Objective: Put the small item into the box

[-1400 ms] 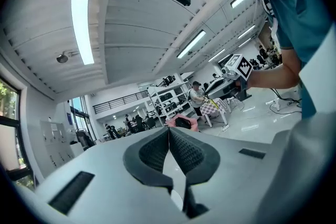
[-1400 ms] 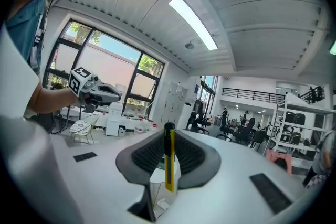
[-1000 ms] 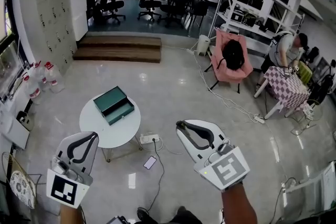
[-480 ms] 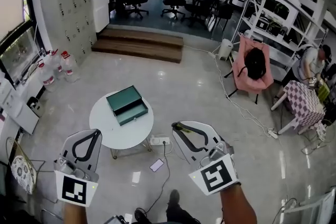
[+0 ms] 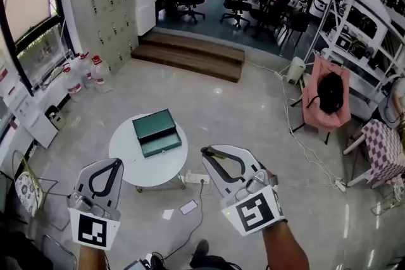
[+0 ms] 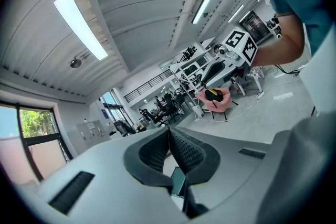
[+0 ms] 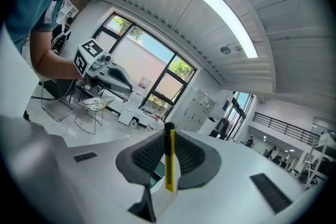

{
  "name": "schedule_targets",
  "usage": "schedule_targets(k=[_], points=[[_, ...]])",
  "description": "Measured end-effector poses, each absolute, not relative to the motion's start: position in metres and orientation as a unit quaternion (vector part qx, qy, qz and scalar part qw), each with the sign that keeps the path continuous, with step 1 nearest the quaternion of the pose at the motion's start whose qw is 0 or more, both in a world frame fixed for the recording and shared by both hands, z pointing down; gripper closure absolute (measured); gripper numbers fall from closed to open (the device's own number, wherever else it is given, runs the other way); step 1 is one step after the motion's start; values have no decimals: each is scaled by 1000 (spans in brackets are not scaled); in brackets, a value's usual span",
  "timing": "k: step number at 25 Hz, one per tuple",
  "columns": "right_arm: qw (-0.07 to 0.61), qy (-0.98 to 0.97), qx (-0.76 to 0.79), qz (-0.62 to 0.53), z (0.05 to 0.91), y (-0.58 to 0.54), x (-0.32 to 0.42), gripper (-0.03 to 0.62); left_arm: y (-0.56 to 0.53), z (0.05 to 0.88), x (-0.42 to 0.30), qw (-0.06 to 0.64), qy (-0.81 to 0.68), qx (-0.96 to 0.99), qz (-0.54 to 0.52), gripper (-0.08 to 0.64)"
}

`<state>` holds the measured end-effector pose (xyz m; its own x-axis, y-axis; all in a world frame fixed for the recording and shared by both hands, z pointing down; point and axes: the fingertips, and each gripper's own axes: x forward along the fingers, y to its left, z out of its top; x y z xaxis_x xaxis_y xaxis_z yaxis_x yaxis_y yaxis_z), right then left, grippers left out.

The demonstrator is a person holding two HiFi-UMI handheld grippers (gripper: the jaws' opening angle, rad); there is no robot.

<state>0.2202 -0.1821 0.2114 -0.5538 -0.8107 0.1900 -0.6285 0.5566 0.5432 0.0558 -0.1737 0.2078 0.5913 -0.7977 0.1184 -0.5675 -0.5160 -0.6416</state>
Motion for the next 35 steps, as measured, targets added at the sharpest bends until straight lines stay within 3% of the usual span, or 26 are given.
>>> schedule_targets(k=[15,35], points=[[207,-873,392,-205,238,-245,246,514,-229,237,86,267,426,-836,-219,541],[257,-856,416,-169,324,-448,116,514,-462,315,-22,235,362,-877,-211,541]])
